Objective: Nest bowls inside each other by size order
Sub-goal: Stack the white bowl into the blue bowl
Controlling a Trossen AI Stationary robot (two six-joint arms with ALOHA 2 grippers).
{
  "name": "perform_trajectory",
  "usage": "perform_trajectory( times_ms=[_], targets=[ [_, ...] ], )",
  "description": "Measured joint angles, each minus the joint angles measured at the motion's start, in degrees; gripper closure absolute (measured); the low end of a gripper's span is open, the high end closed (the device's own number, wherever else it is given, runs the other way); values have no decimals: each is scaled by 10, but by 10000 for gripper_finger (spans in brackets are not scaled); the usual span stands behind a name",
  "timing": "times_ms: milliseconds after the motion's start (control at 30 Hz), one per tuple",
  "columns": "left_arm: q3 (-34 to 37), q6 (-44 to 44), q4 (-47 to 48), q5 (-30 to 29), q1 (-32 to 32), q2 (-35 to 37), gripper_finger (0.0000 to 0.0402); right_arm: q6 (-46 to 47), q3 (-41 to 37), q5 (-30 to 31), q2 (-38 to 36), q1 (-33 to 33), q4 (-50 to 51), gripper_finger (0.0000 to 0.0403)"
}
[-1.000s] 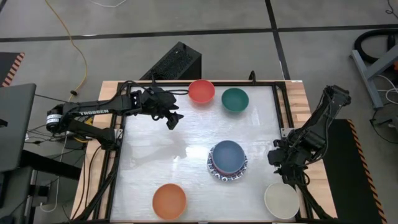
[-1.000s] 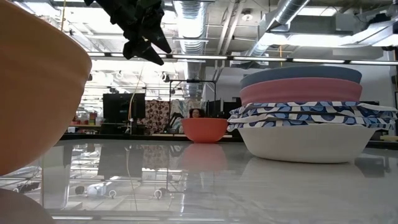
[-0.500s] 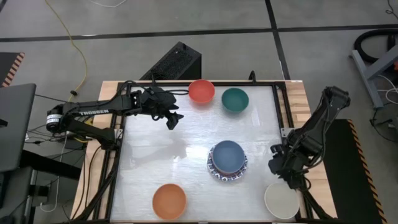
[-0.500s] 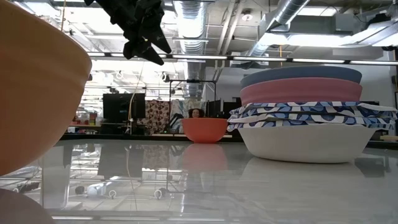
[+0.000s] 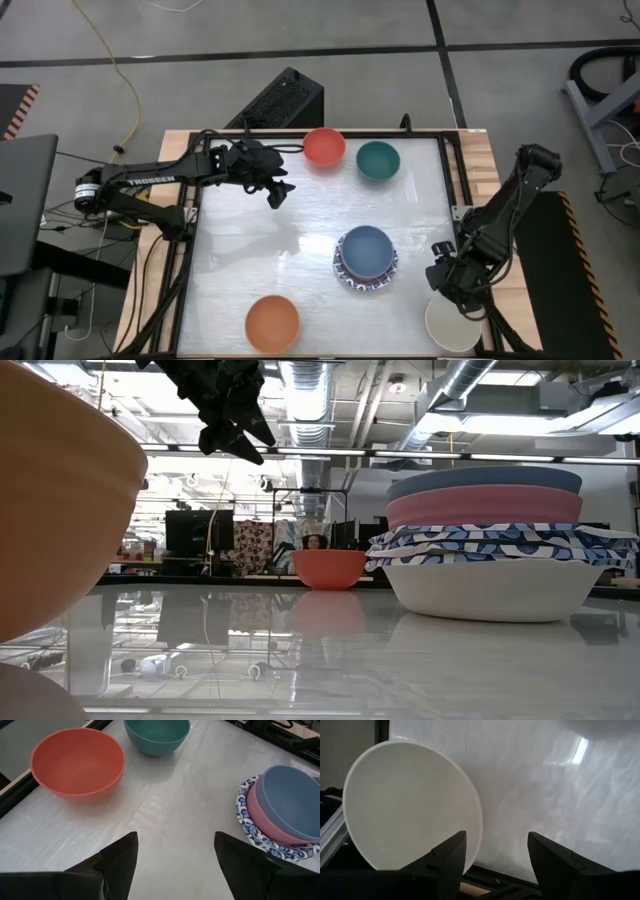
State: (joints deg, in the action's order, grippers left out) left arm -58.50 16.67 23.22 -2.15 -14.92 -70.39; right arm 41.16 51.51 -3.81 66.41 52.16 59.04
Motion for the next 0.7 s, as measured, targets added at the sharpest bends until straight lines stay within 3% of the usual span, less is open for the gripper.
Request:
perform_trajectory(
  times_ms=[700],
  targets=[
    [0,0,1,9,0,0,150,8,-2,8,84,17,-67,168]
  ],
)
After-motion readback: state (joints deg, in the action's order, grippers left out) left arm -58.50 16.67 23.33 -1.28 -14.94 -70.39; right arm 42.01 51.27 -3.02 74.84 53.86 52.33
